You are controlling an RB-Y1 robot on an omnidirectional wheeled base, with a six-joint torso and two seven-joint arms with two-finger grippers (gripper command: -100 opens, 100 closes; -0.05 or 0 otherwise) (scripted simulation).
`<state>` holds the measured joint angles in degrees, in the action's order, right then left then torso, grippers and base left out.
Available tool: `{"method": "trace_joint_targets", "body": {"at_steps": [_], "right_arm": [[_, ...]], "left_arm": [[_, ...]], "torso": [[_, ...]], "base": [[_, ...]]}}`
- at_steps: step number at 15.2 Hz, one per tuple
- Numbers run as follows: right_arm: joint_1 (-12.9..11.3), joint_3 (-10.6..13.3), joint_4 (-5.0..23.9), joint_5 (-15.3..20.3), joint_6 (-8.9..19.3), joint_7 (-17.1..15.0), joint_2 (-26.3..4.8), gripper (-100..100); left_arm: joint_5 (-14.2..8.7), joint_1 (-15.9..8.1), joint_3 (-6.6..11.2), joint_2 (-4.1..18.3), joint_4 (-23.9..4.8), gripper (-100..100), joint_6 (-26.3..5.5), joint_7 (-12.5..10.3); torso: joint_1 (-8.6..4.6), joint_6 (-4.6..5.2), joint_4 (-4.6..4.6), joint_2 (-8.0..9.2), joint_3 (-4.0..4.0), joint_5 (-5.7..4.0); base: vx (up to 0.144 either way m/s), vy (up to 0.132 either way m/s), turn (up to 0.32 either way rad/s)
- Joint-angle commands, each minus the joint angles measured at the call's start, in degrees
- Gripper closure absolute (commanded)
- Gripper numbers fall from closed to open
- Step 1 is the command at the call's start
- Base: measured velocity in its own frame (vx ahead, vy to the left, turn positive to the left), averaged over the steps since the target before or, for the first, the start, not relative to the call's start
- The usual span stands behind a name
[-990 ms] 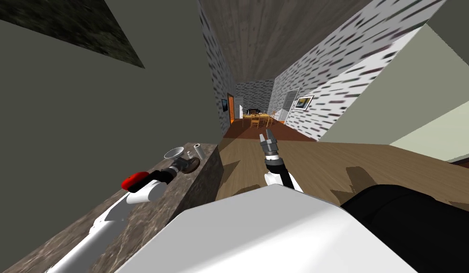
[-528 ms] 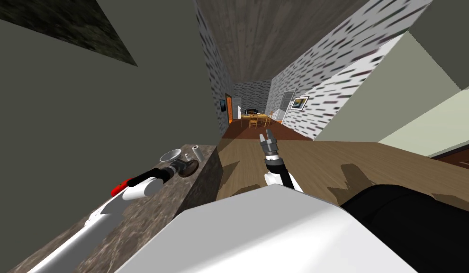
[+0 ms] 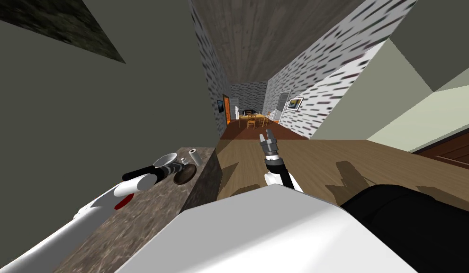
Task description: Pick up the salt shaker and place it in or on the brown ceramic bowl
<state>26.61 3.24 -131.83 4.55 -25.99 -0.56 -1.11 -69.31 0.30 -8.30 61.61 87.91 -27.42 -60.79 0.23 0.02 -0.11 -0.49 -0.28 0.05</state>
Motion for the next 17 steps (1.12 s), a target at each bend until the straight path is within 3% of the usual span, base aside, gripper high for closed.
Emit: {"method": "trace_joint_targets", "body": {"at_steps": [1, 4, 5, 6, 9, 11, 12, 13, 16, 17], "right_arm": [[0.0, 0.0, 0.0, 0.0, 0.0, 0.0, 0.0, 0], [0.0, 0.0, 0.0, 0.0, 0.0, 0.0, 0.0, 0], [0.0, 0.0, 0.0, 0.0, 0.0, 0.0, 0.0, 0], [0.0, 0.0, 0.0, 0.0, 0.0, 0.0, 0.0, 0], [0.0, 0.0, 0.0, 0.0, 0.0, 0.0, 0.0, 0], [0.0, 0.0, 0.0, 0.0, 0.0, 0.0, 0.0, 0], [0.0, 0.0, 0.0, 0.0, 0.0, 0.0, 0.0, 0], [0.0, 0.0, 0.0, 0.0, 0.0, 0.0, 0.0, 0], [0.0, 0.0, 0.0, 0.0, 0.0, 0.0, 0.0, 0], [0.0, 0.0, 0.0, 0.0, 0.0, 0.0, 0.0, 0]], "left_arm": [[-2.9, -1.9, -1.44, 2.0, -2.9, -100, -2.9, -2.1], [-4.8, -3.0, -2.35, 3.2, -4.6, -100, -5.2, -3.5], [-6.4, -3.9, -3.22, 4.3, -6.1, -100, -6.9, -4.7], [-6.4, -3.9, -3.22, 4.3, -6.1, -100, -6.9, -4.7], [-10.0, -5.9, -5.47, 6.6, -9.6, -100, -10.7, -7.4], [-11.2, -6.5, -6.45, 7.3, -10.9, -100, -12.2, -8.4], [-10.1, -5.9, -5.85, 6.8, -9.8, -100, -11.0, -8.1], [-9.9, -6.2, -5.39, 5.7, -12.0, -100, -10.8, -7.4], [-9.4, -6.3, -4.79, 4.5, -13.9, -100, -10.2, -6.6], [-9.8, -6.1, -4.99, 5.1, -13.0, -100, -10.5, -7.0]], "torso": [[0.0, 0.0, 0.0, 0.0, 0.0, 0.0], [-0.03, 0.0, 0.0, -0.03, -0.01, -0.01], [-0.04, 0.0, -0.01, -0.01, -0.01, -0.01], [-0.07, 0.0, 0.0, -0.01, 0.0, -0.01], [-0.05, 0.0, 0.0, -0.04, -0.02, -0.02], [-0.05, 0.0, -0.02, -0.09, -0.06, 0.0], [-0.07, -0.01, -0.02, -0.08, -0.05, -0.01], [-0.1, -0.02, -0.01, 0.03, 0.01, -0.01], [-0.15, 0.0, 0.09, 0.44, 0.24, -0.02], [-0.17, 0.0, 0.11, 0.52, 0.29, -0.02]], "base": [[0.096, 0.025, -0.076], [0.091, 0.022, -0.069], [0.088, 0.011, -0.073], [0.088, 0.011, -0.051], [0.104, 0.025, -0.07], [0.109, 0.018, -0.062], [0.058, 0.009, -0.016], [0.005, 0.002, -0.123], [-0.039, 0.001, -0.154], [-0.029, -0.002, -0.053]]}}
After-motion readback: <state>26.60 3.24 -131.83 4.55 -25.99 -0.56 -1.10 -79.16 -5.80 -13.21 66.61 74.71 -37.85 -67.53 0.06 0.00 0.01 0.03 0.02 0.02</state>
